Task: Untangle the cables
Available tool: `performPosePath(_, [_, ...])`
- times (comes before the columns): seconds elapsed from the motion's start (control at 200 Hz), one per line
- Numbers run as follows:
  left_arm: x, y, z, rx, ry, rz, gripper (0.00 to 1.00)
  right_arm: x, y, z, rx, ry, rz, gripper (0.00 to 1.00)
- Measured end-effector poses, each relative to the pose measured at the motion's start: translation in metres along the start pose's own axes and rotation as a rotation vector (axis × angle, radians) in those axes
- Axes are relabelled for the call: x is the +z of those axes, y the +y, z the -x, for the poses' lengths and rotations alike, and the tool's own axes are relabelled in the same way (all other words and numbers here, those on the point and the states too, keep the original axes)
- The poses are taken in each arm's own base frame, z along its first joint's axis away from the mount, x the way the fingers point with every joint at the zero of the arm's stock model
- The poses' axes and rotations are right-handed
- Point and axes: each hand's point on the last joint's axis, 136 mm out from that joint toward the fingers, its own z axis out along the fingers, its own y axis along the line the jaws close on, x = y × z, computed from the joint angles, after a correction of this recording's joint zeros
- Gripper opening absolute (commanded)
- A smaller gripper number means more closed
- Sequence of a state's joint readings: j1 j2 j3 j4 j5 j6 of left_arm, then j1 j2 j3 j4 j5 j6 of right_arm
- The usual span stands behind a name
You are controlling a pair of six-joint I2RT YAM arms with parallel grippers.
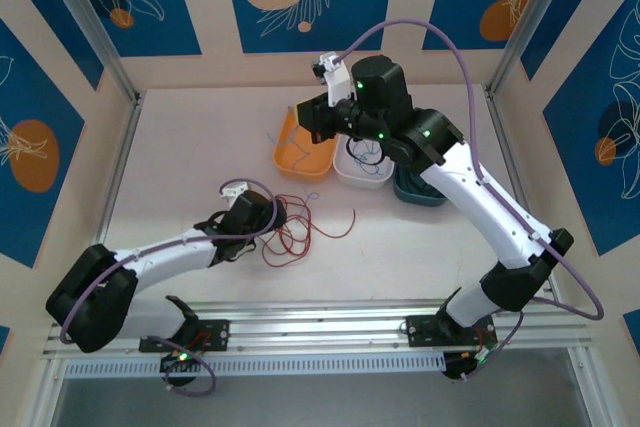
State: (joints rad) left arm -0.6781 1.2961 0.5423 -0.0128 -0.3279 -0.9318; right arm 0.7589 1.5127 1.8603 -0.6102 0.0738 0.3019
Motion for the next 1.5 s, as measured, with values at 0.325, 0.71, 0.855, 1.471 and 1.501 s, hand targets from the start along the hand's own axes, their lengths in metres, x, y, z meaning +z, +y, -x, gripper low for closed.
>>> performPosePath(0.325, [0.002,0.000,-0.001,-0.007,0.007,-0.001,1.00,-0.034,0.009,0.053,-0.082,-0.123,-0.041,0.00])
performPosePath(0.71, [0.002,0.000,0.000,-0.018,0.004,-0.004,1.00,-0.060,-0.003,0.102,-0.150,-0.228,-0.162,0.00])
performPosePath(0.855, [0.003,0.001,0.000,-0.023,0.003,-0.002,1.00,-0.069,-0.007,0.114,-0.172,-0.256,-0.196,0.00])
performPosePath(1.471, [0.002,0.013,-0.002,-0.056,0.004,0.017,1.00,-0.097,-0.011,0.139,-0.248,-0.342,-0.277,0.00])
performPosePath(1.501, [0.002,0.013,-0.002,-0.057,0.003,0.017,1.00,-0.097,-0.011,0.140,-0.249,-0.342,-0.277,0.00])
